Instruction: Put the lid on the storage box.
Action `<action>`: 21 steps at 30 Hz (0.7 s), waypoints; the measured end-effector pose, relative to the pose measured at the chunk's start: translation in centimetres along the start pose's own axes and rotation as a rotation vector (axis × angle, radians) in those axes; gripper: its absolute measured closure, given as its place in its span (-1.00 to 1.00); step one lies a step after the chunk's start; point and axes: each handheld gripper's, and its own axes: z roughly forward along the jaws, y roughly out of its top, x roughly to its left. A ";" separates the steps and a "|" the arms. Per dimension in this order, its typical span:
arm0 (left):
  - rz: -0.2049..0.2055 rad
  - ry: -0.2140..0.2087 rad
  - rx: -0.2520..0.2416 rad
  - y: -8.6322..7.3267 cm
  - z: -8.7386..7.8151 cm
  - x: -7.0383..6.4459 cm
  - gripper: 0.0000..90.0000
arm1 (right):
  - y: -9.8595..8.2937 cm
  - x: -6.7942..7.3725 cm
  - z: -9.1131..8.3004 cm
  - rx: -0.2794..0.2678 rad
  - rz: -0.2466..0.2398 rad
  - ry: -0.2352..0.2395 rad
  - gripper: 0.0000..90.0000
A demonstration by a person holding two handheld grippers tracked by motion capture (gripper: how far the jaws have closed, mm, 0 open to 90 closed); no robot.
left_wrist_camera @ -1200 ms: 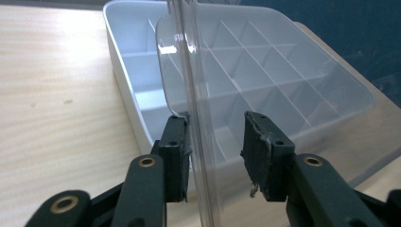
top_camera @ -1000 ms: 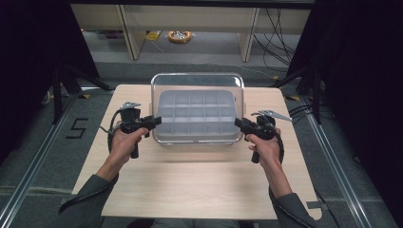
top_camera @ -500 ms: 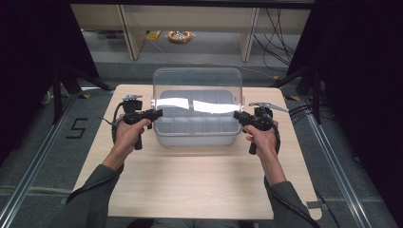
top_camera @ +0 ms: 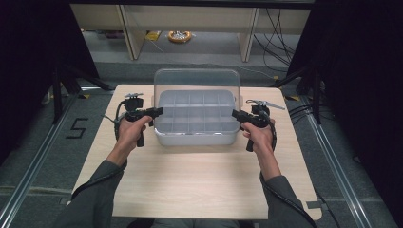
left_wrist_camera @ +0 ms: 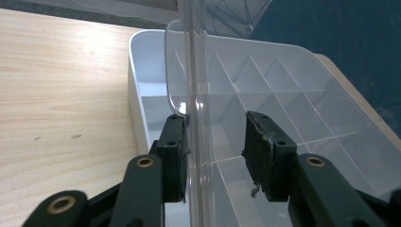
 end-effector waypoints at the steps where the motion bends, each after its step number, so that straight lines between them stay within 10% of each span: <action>1: -0.002 0.002 0.005 0.0 0.1 0.1 0.33 | 0.0 -0.1 0.1 -0.001 -0.004 -0.008 0.37; 21: -0.025 0.009 0.057 -0.6 1.4 1.1 0.26 | -1.0 -1.3 1.6 0.004 0.029 0.000 0.36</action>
